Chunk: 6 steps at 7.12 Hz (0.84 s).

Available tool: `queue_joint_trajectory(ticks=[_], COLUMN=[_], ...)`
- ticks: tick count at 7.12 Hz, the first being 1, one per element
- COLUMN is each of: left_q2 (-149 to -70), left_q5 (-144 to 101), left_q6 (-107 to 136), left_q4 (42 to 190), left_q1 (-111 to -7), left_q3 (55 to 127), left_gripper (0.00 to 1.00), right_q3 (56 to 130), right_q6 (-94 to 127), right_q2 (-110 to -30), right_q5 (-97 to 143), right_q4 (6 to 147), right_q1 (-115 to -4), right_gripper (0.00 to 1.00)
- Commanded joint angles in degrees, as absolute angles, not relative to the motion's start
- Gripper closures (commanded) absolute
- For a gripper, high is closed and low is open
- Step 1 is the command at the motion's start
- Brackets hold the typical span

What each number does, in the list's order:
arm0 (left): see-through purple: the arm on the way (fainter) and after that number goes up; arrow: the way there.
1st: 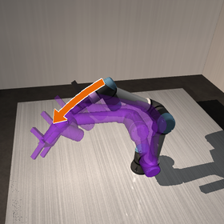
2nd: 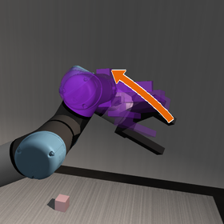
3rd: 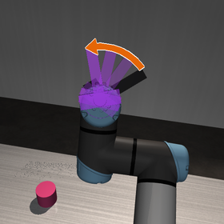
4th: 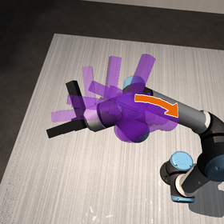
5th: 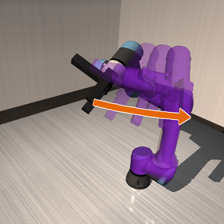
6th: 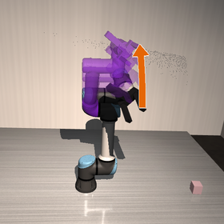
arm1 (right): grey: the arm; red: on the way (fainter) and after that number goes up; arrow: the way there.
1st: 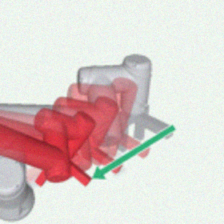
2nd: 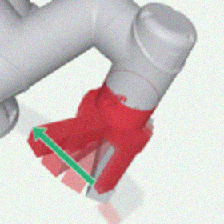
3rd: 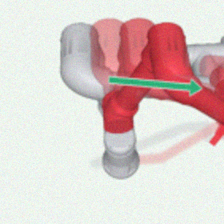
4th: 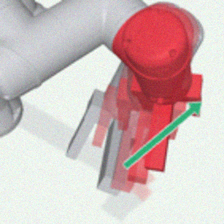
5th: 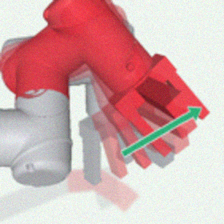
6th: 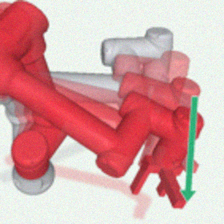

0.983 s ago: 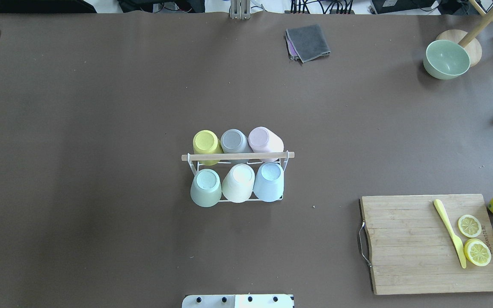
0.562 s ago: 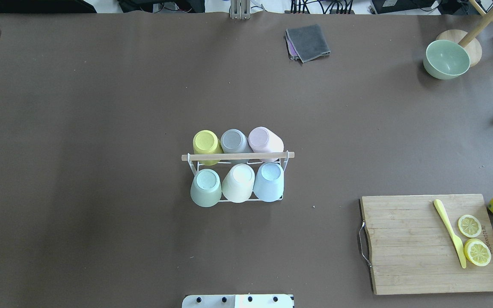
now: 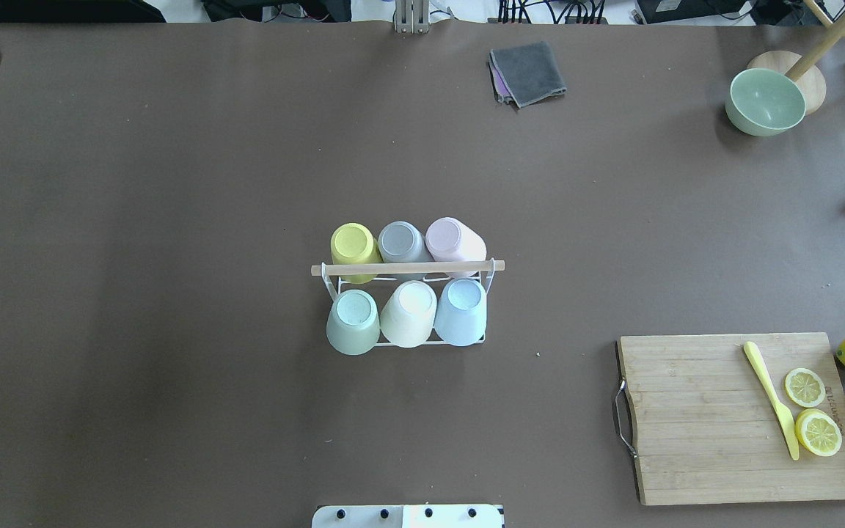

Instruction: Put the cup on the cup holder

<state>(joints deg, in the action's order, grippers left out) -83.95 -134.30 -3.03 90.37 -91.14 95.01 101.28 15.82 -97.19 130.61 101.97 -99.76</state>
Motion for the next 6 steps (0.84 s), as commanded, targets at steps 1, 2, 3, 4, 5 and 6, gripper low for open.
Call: queue_joint_trajectory(ticks=[1, 2, 3, 4, 5, 6], left_q2=[-83.94, -83.94, -84.02, -84.28, -84.46, -84.29], left_q5=[-134.30, -134.38, -134.30, -134.38, -134.56, -134.73], left_q6=[-3.08, -2.90, -2.81, -2.81, -2.90, -2.90], left_q4=[90.53, 90.44, 90.53, 90.53, 90.61, 90.53], left_q1=[-91.14, -91.14, -91.14, -91.14, -91.14, -91.14], left_q3=[94.92, 94.92, 94.75, 94.22, 94.31, 94.31], left_gripper=[0.02, 0.02, 0.02, 0.02, 0.02, 0.02], right_q3=[101.25, 101.34, 101.34, 101.25, 101.25, 101.25], right_q6=[15.82, 15.82, 15.82, 15.82, 15.82, 15.82], right_q2=[-97.21, -97.21, -97.21, -97.21, -97.29, -97.29], right_q5=[130.61, 130.52, 130.43, 130.26, 130.25, 130.25], right_q4=[102.04, 102.04, 102.04, 102.04, 102.22, 102.30], right_q1=[-99.76, -99.76, -99.93, -100.11, -100.11, -100.54], right_gripper=[0.00, 0.00, 0.00, 0.00, 0.00, 0.00])
